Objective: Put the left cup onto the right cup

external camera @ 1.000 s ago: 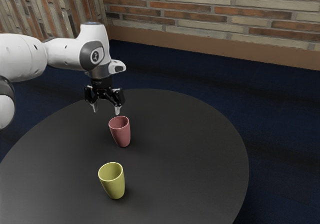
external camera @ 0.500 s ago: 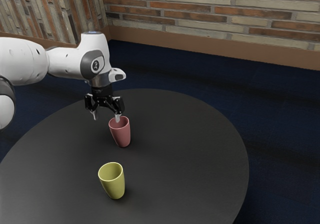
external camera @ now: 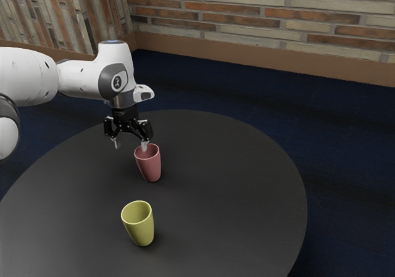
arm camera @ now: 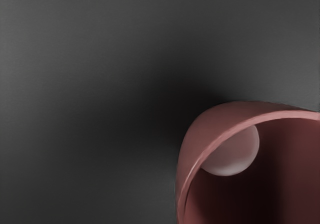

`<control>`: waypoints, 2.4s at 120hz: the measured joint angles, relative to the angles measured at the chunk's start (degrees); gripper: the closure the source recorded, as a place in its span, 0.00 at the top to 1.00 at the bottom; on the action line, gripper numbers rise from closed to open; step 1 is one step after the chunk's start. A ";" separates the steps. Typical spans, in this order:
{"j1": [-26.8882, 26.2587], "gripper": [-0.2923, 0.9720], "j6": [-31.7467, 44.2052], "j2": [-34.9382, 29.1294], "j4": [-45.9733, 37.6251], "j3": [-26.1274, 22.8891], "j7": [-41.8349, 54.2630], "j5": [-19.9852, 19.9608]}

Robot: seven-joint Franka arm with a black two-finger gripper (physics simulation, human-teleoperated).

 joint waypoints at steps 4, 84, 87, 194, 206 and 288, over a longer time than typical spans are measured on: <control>-0.02 0.77 0.02 -0.03 -0.10 -0.01 -0.02 0.00; 0.00 0.69 0.86 1.37 -0.64 -0.17 -0.09 -0.85; 0.01 0.67 0.88 1.41 -0.62 -0.21 -0.09 -0.85; -0.14 0.48 0.98 2.74 0.94 -0.97 -0.03 -0.87; -0.14 0.46 0.98 2.78 0.99 -0.98 -0.01 -0.86; -0.14 0.33 0.98 3.22 1.00 -0.92 0.02 -0.88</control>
